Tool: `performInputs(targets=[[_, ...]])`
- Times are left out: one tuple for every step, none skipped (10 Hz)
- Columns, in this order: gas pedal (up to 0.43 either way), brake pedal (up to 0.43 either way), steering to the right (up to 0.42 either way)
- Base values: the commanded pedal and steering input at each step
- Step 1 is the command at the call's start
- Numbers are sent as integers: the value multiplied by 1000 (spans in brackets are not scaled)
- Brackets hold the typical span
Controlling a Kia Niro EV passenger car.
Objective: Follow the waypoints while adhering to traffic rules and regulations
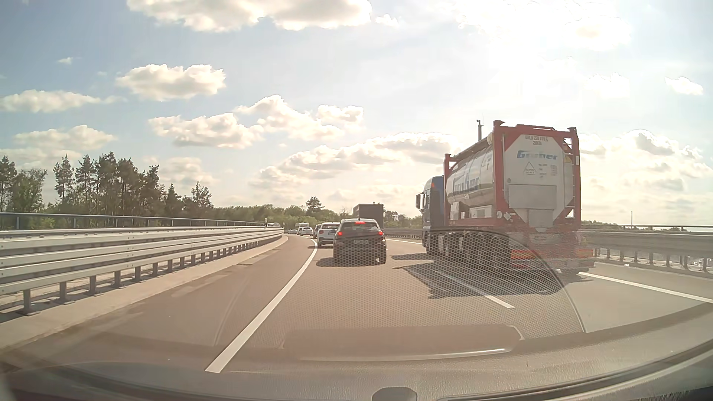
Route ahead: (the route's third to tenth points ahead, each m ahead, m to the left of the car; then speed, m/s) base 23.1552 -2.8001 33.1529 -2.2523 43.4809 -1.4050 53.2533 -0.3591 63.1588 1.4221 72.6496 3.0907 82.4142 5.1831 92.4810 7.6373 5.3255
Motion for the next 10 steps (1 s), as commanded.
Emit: performInputs(targets=[[0,0,-12],[0,0,-12],[0,0,-12],[0,0,-12],[0,0,-12],[0,0,-12],[0,0,-12],[20,0,-12],[20,0,-12],[20,0,-12]])
